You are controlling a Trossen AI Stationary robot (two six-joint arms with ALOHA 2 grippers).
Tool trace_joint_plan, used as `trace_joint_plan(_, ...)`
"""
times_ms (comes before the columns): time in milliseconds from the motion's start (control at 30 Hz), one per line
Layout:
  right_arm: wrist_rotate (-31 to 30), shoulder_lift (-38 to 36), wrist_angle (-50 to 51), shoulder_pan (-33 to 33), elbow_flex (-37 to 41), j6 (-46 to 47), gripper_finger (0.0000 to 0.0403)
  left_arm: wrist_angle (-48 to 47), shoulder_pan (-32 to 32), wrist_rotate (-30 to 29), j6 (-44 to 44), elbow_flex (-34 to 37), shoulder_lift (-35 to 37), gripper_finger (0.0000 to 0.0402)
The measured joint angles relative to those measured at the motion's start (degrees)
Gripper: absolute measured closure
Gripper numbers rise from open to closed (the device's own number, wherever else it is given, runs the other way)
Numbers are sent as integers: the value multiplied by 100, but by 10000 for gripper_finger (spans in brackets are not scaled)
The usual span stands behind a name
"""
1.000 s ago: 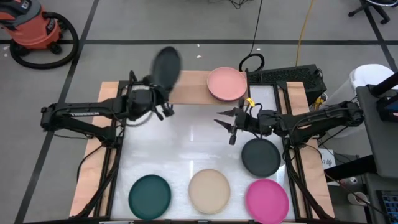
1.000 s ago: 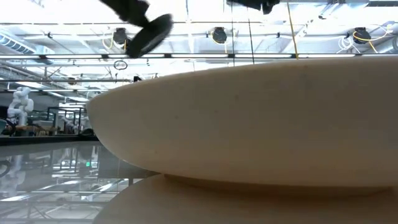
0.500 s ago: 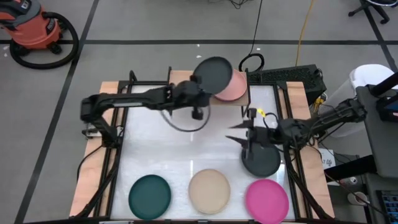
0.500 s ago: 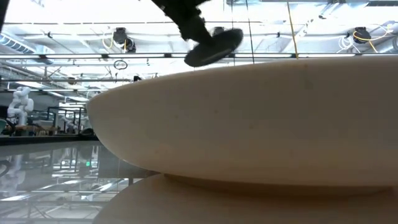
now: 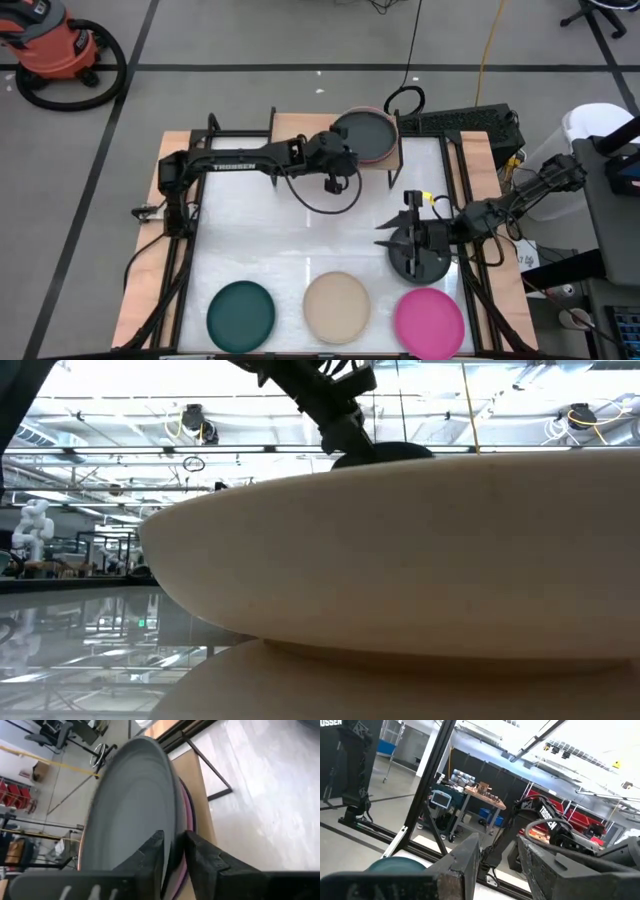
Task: Place and stack plates onto a shelf
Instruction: Stack the top black plate on top of the light orange plate on the shelf, then put the black plate on the shelf
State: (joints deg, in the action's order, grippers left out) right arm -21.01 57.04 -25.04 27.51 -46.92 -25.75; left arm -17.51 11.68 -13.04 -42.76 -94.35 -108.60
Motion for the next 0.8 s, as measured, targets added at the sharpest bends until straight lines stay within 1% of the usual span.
trace_joint_plan(133,-12,2,7,-2,0,40,282,-78,-51,-2,148,2,55,280)
trace_joint_plan(333,-12,2,4,0,0,52,282,112,-199,-39,511,2,81,186)
trace_joint_plan(400,-14,2,48,-2,0,87,282,103,-208,-245,576,2,81,162)
trace_joint_plan(467,-14,2,145,0,0,151,282,-17,-210,-778,675,4,143,146)
trace_joint_plan(533,-15,2,243,-1,0,230,282,-197,-239,-1280,820,17,320,140)
trace_joint_plan(567,-20,2,285,-2,0,245,282,-252,-241,-1398,926,17,479,139)
trace_joint_plan(667,-178,2,391,-2,0,286,282,-467,-248,-1404,1304,2,1064,146)
trace_joint_plan(800,-658,2,478,-2,-2,712,282,-582,-358,-1114,1785,279,1945,164)
